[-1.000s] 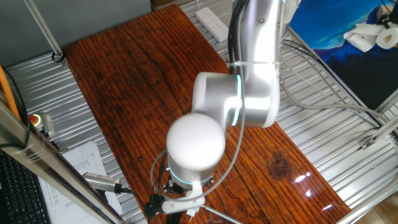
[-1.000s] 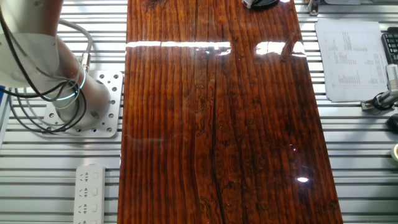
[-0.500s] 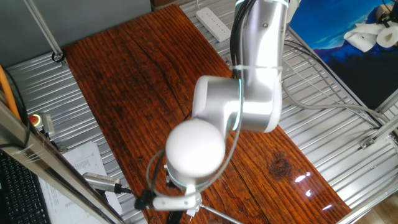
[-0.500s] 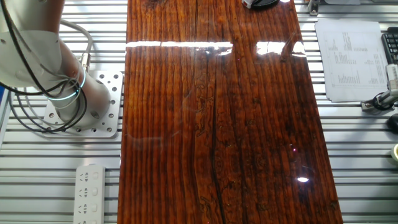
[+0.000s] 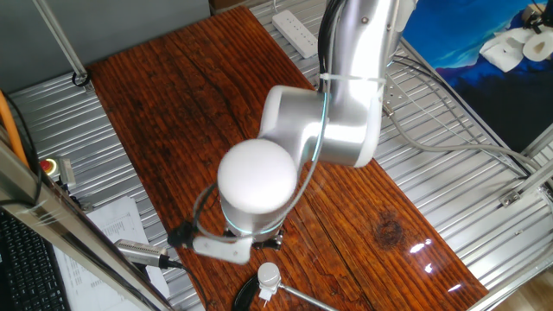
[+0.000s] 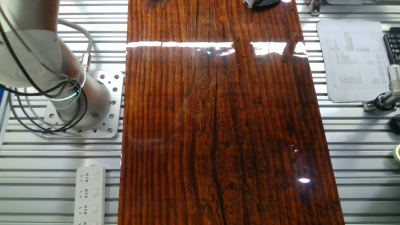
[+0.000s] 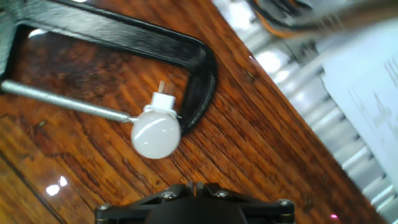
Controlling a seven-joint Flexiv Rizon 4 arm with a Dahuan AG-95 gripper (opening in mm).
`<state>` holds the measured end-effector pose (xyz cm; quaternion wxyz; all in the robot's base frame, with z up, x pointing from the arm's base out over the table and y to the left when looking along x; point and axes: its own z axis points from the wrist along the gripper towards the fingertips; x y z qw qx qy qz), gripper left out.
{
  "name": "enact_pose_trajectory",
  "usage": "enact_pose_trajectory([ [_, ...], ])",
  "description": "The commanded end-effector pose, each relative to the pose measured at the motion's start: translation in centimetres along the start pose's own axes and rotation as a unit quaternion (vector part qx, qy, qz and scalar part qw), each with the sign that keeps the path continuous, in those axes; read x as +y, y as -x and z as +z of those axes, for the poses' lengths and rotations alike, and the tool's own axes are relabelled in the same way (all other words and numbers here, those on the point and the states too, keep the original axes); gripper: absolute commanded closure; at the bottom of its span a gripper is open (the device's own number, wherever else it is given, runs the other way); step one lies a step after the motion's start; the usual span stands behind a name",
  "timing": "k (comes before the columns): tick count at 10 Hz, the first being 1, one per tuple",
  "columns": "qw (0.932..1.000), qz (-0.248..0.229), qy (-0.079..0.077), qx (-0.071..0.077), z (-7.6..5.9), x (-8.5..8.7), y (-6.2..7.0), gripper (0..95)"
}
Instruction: Install the light bulb by rotating it
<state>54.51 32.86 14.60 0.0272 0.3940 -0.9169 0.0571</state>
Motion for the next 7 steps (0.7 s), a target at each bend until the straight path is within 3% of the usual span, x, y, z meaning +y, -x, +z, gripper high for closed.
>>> enact_pose_trajectory([
  [1,0.9952,0.097,0.01,-0.003,0.33,-0.44,-0.57,95.0],
  [2,0.9897,0.14,0.026,-0.014,0.33,-0.45,-0.57,95.0],
  [3,0.9839,0.175,0.031,-0.017,0.33,-0.45,-0.57,95.0],
  [4,0.9753,0.219,0.028,-0.014,0.3,-0.47,-0.63,95.0],
  [7,0.9564,0.29,0.032,-0.009,0.29,-0.5,-0.7,95.0],
])
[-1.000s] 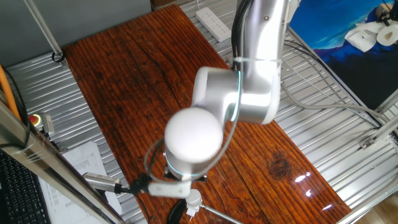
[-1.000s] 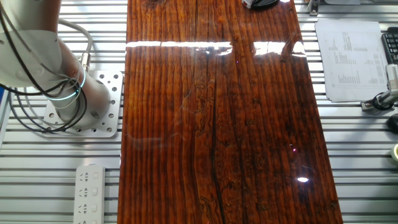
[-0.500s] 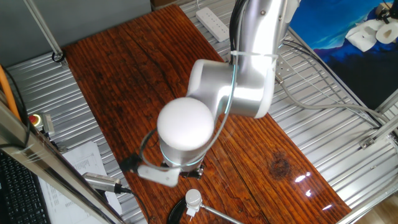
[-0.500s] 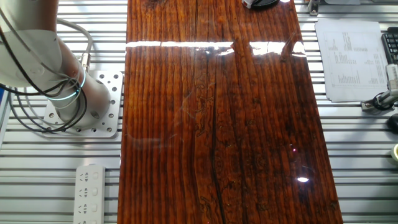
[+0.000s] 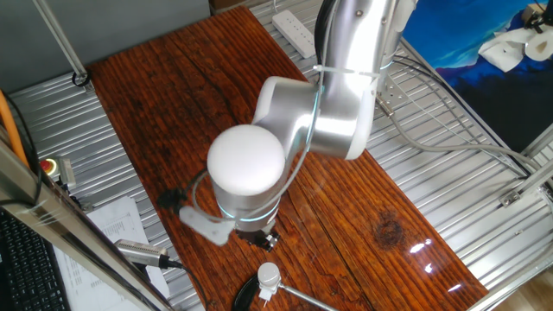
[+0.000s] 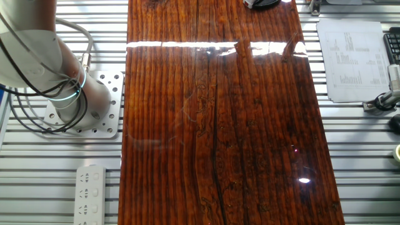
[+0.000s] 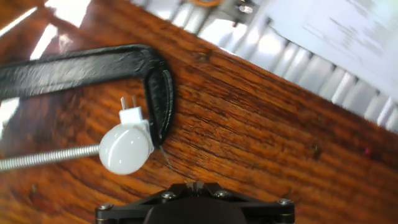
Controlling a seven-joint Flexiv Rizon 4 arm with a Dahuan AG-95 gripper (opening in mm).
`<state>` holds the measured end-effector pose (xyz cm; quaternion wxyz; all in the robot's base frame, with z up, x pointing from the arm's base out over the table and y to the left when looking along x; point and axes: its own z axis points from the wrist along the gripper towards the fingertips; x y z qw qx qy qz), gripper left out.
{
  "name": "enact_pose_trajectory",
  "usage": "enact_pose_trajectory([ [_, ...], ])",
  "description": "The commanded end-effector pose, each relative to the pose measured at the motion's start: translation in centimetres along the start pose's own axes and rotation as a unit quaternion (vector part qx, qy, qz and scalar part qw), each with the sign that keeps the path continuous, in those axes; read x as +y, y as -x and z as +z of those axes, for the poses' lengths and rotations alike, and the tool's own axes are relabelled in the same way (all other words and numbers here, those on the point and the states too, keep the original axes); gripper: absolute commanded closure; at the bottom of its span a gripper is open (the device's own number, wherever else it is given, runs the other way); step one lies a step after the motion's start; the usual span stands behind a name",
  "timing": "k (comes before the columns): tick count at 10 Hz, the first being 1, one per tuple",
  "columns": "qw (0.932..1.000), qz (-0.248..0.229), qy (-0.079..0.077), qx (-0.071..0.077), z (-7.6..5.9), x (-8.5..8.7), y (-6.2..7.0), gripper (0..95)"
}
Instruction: Install the light bulb by rotating it
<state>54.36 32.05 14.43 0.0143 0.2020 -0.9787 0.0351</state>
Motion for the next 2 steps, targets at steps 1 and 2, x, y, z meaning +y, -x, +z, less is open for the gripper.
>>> enact_pose_trajectory([
  [1,0.996,0.089,0.006,0.001,0.0,-0.14,-0.07,95.0],
  [2,0.9962,0.087,0.007,0.0,-0.09,-0.19,-0.16,95.0],
])
